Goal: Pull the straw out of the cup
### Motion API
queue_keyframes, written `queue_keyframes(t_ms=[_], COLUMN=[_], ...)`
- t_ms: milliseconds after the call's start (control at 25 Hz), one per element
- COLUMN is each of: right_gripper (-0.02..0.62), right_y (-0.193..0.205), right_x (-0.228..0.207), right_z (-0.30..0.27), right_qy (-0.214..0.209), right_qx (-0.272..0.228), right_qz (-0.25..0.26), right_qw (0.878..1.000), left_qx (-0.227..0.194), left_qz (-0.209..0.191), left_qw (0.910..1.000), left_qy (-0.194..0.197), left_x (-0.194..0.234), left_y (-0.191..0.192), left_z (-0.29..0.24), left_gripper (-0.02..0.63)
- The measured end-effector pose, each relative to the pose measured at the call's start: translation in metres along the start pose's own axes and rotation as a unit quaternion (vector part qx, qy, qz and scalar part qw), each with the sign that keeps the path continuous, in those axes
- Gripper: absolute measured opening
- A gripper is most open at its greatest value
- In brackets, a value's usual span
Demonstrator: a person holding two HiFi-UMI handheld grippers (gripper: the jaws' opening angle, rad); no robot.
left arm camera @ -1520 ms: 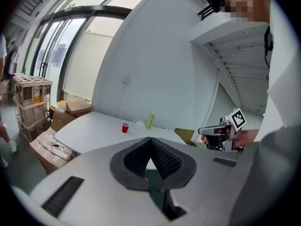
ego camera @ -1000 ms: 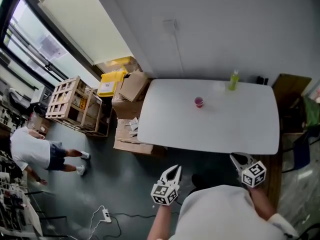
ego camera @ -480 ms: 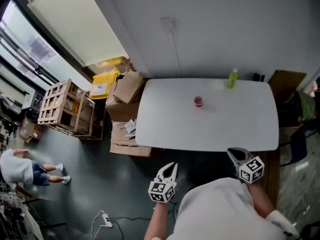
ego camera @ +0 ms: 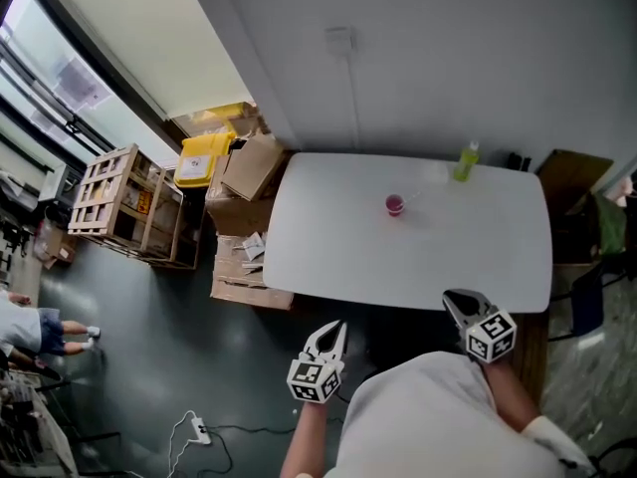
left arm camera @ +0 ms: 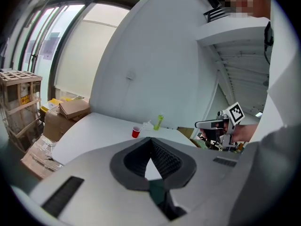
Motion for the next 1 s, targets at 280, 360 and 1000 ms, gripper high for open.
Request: queue_keyframes(t_ms=[280, 360, 1000], right_gripper=[0.038, 0.038, 0.04], right_y=[-0.016, -0.018, -0.025], right_x=[-0.032, -0.046, -0.166], right_z=[-0.036, -0.048, -0.162], right_qy=[-0.025, -0.027, -0.034], right_qx=[-0.005, -0.002, 0.026], right_qz=[0.005, -0.002, -0.054], right_qw=[1.0, 1.0, 0.998], left_qx=[-0.008, -0.008, 0.017], left_qz=[0.008, 0.015, 0.054], left_qw=[0.9994, 0.9989, 0.9945], left_qy=[-0.034, -0.044, -0.088], left_x=[0.009, 0.011, 0.0], left_y=[-0.014, -0.017, -0.035], left_z=[-0.022, -0.031, -0.098], left_gripper=[0.002, 0.002, 0.002])
Point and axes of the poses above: the fingertips, and each gripper's own axes: z backward along the fingers, x to its left, y out of its underside, the point moved 2 cm from there along z, backward along the fingers, and after that the axes turned 3 degrees about z, right-handed, at the moved point
